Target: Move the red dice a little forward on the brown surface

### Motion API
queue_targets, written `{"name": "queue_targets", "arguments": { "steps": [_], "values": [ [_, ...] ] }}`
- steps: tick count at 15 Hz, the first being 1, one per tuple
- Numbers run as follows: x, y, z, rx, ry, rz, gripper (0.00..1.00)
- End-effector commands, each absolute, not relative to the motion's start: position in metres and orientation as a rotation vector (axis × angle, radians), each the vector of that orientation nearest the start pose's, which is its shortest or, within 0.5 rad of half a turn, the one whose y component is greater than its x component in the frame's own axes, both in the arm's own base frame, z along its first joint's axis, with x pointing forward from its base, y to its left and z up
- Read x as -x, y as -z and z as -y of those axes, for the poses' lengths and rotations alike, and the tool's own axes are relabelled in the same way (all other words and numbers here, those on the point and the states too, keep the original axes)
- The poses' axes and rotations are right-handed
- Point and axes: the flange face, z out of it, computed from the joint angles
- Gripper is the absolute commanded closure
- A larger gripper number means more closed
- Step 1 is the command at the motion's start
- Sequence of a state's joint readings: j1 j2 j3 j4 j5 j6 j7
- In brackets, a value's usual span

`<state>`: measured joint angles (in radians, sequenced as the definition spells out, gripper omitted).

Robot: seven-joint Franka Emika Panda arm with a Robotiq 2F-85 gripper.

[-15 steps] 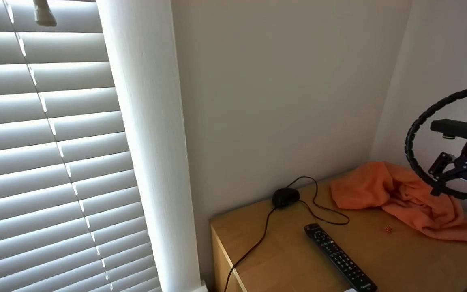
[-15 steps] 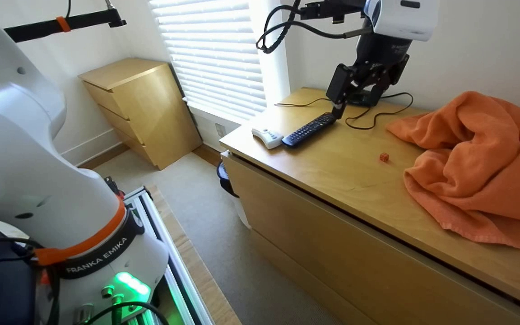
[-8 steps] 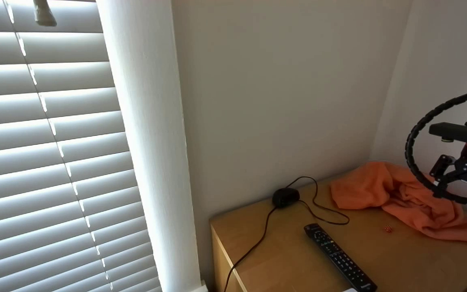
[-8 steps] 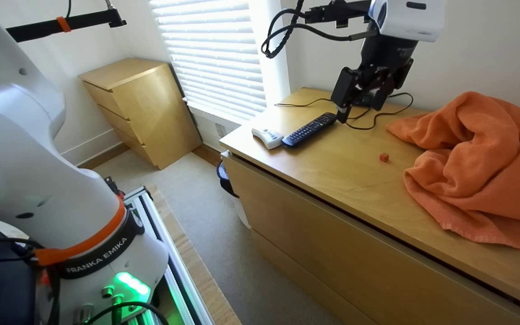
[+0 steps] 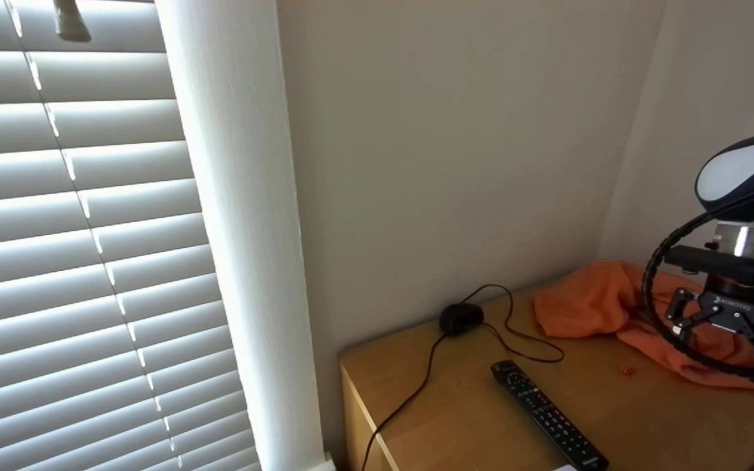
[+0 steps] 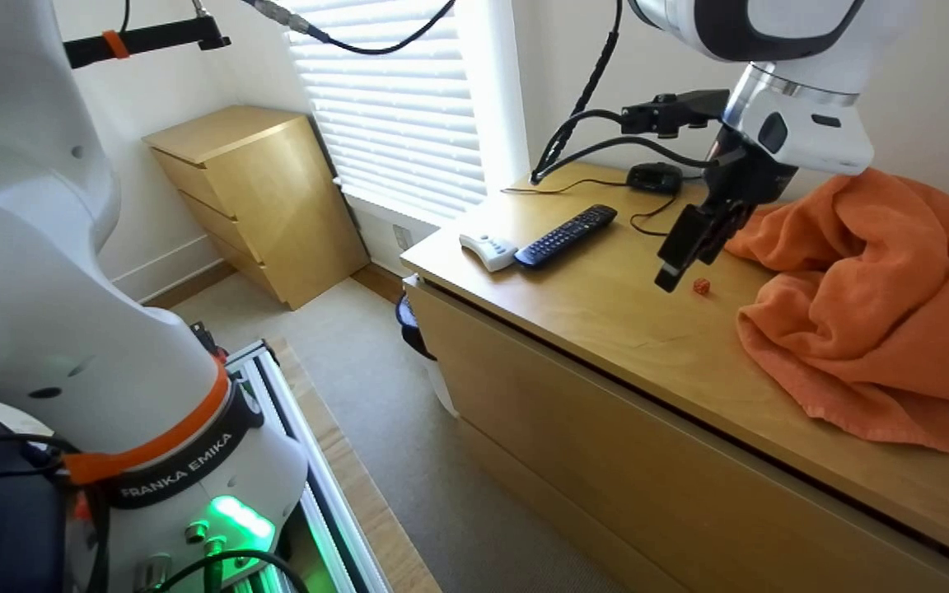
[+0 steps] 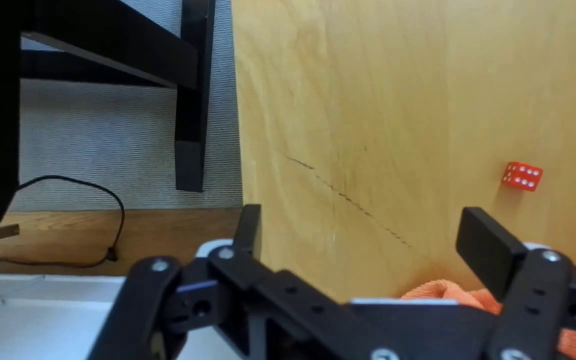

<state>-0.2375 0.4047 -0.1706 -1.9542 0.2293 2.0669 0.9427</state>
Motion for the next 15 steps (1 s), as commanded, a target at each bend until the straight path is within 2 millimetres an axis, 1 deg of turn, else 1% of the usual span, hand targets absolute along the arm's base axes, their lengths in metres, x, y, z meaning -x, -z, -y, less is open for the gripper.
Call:
{"name": "queue_targets", "arguments": {
  "steps": [1, 2, 4, 7, 8, 10, 15],
  "values": [
    [-0.565, -0.225, 0.230, 2.288, -0.530, -2.013, 0.00],
    [-0.554, -0.236, 0.223, 2.287, -0.484, -2.044, 0.00],
    [-0.558, -0.227, 0.223, 2.294, -0.492, -2.045, 0.00],
    [-0.558, -0.232, 0.223, 2.296, -0.481, -2.043, 0.00],
    [-0.564, -0.223, 0.229, 2.261, -0.522, -2.063, 0.00],
    [-0.574, -0.210, 0.232, 2.246, -0.522, -2.053, 0.00],
    [-0.596, -0.185, 0.234, 2.305, -0.519, -1.889, 0.00]
  ]
}}
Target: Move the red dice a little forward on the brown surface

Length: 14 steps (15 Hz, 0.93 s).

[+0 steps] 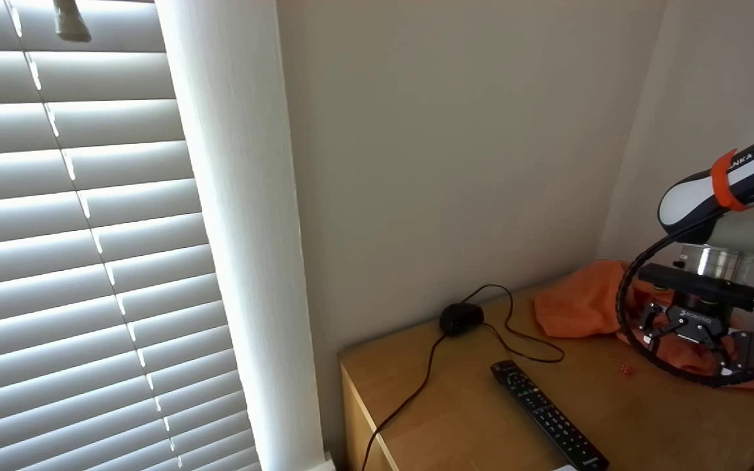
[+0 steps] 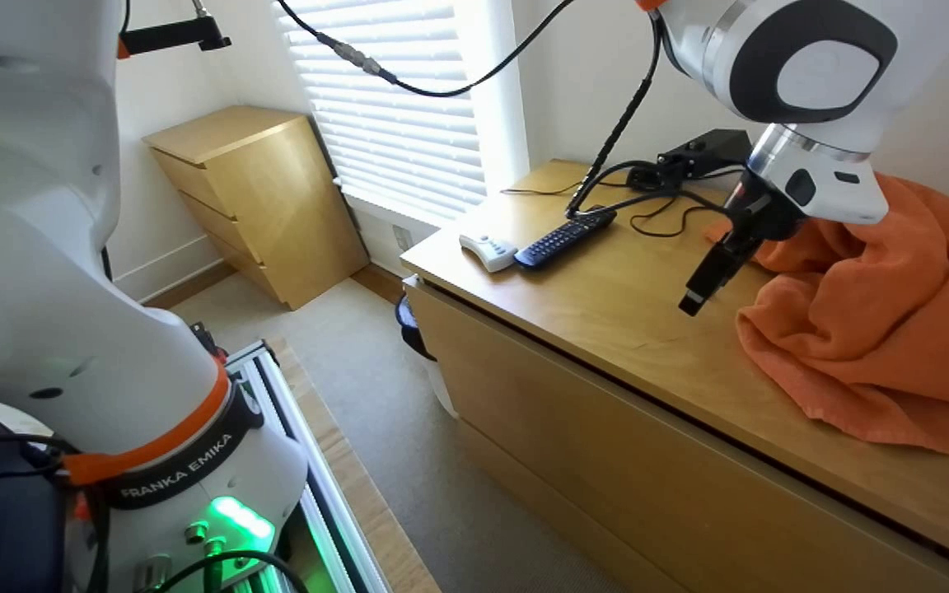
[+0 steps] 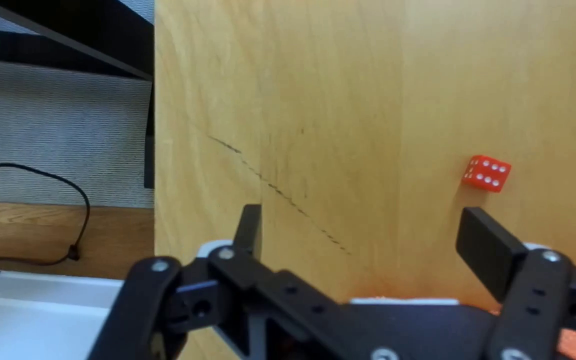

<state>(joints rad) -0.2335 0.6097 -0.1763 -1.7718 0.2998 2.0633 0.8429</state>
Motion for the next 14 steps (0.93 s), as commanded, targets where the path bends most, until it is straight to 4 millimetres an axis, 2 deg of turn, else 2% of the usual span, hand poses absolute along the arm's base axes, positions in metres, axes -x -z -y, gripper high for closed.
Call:
{"name": "queue_targets", "arguments": {
  "steps": [1, 6, 14],
  "values": [
    [-0.599, -0.181, 0.235, 2.298, -0.521, -1.870, 0.00],
    [-0.613, -0.174, 0.232, 2.182, -0.545, -1.830, 0.00],
    [-0.623, -0.166, 0.238, 2.054, -0.610, -1.886, 0.00]
  ]
}}
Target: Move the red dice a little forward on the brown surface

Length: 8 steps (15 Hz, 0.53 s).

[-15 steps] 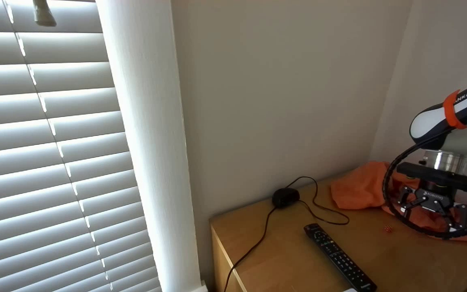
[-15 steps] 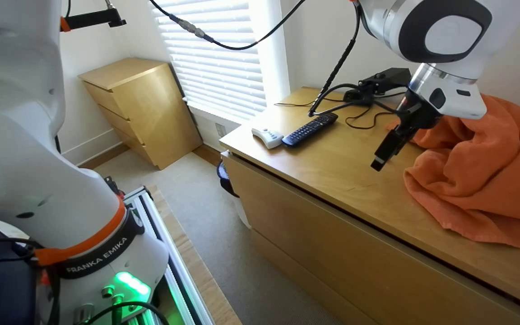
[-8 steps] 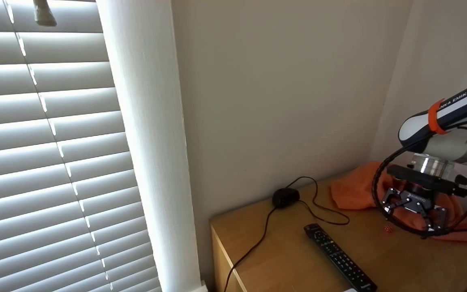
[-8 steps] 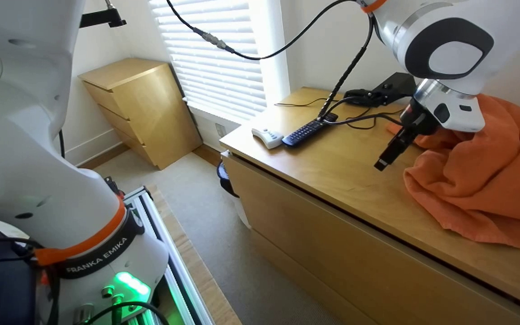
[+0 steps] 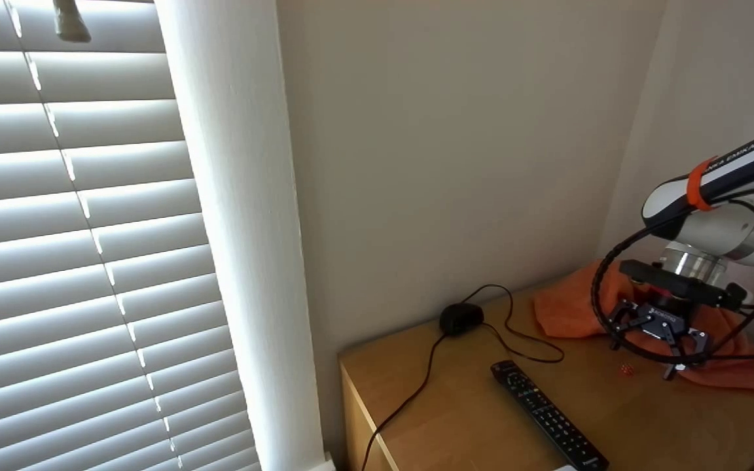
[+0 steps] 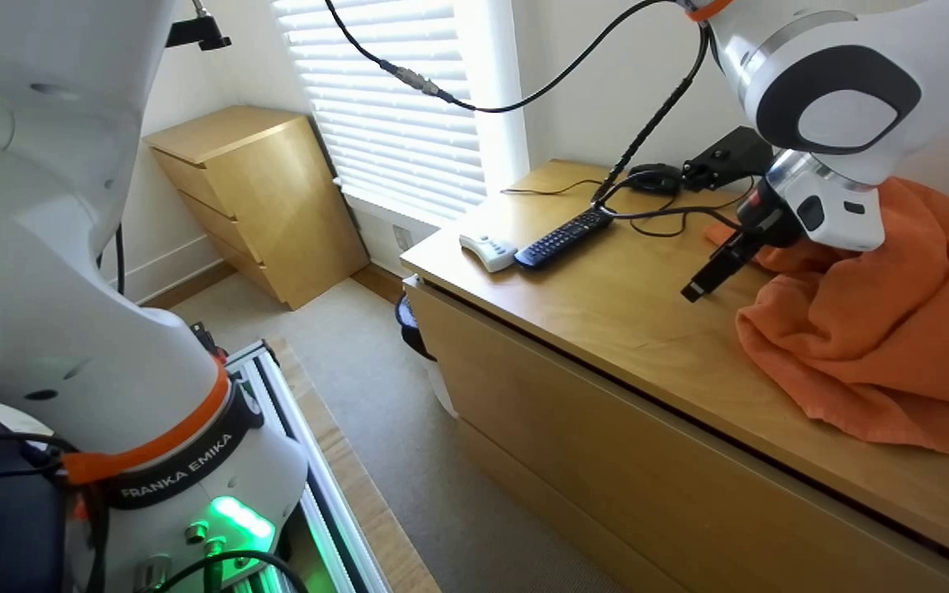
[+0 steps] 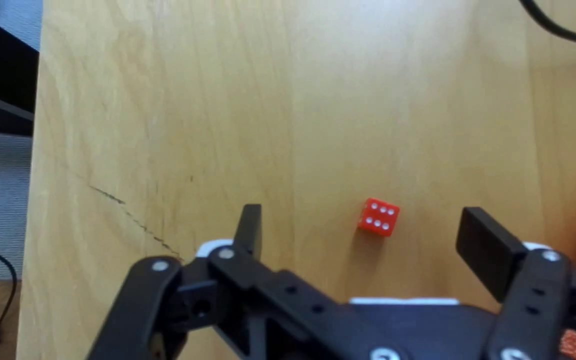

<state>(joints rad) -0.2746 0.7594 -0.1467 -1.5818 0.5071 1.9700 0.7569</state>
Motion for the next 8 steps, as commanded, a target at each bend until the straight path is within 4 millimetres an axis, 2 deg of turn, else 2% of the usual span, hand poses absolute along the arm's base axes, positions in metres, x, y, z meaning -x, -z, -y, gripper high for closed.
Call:
{"name": "queue_targets", "arguments": {
  "steps": [1, 3, 8],
  "values": [
    [-0.6234, -0.1649, 0.2391, 2.042, -0.612, -1.893, 0.00],
    [-0.6245, -0.1631, 0.2407, 2.028, -0.609, -1.901, 0.28],
    [-0.6271, -0.1596, 0.2432, 2.010, -0.609, -1.922, 0.67]
  ]
}}
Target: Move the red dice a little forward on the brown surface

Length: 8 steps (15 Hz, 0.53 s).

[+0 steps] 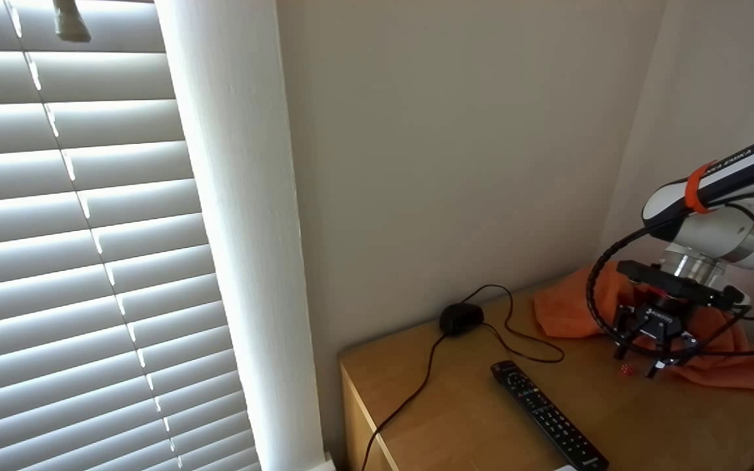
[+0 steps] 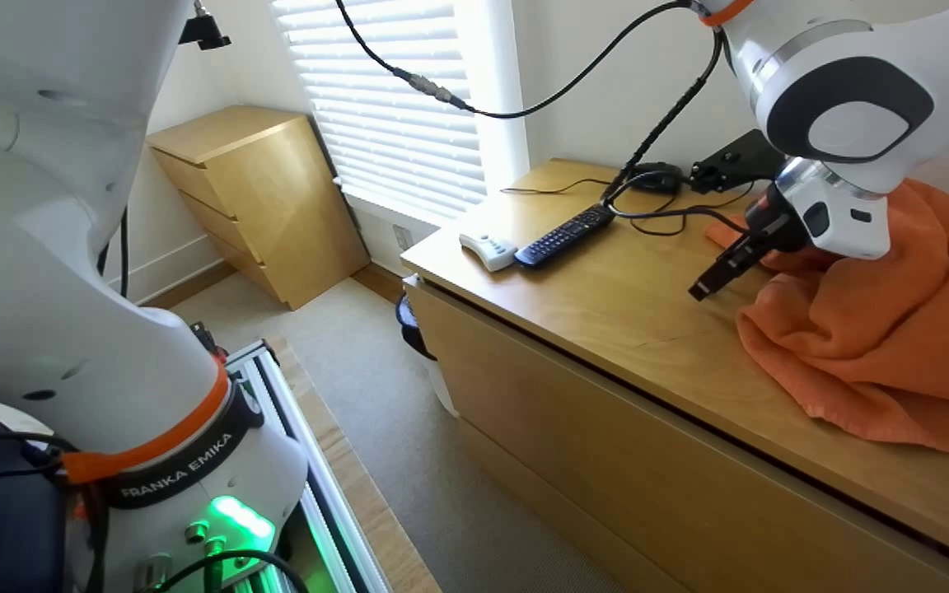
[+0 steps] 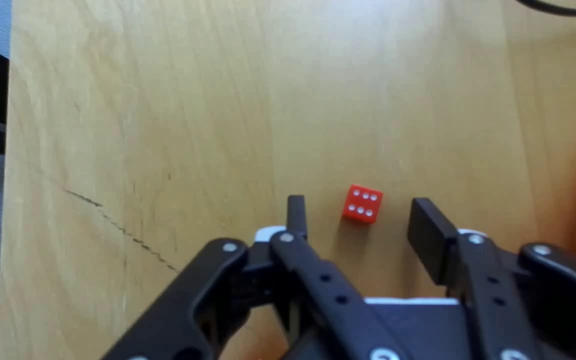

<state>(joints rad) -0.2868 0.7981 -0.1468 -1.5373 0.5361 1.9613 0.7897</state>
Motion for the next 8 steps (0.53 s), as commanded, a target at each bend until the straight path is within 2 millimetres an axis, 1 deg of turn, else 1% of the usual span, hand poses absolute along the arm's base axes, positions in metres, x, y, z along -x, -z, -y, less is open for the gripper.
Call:
{"name": "queue_targets", "arguments": {
  "steps": [1, 2, 4, 5, 7, 8],
  "values": [
    [-0.627, -0.159, 0.243, 2.007, -0.611, -1.924, 0.73],
    [-0.628, -0.159, 0.243, 2.004, -0.611, -1.927, 0.82],
    [-0.630, -0.159, 0.242, 2.004, -0.615, -1.927, 0.96],
    [-0.631, -0.159, 0.241, 2.008, -0.616, -1.928, 1.00],
    [-0.632, -0.161, 0.235, 2.024, -0.610, -1.927, 0.96],
    [-0.633, -0.162, 0.230, 2.039, -0.607, -1.927, 0.96]
  ]
}}
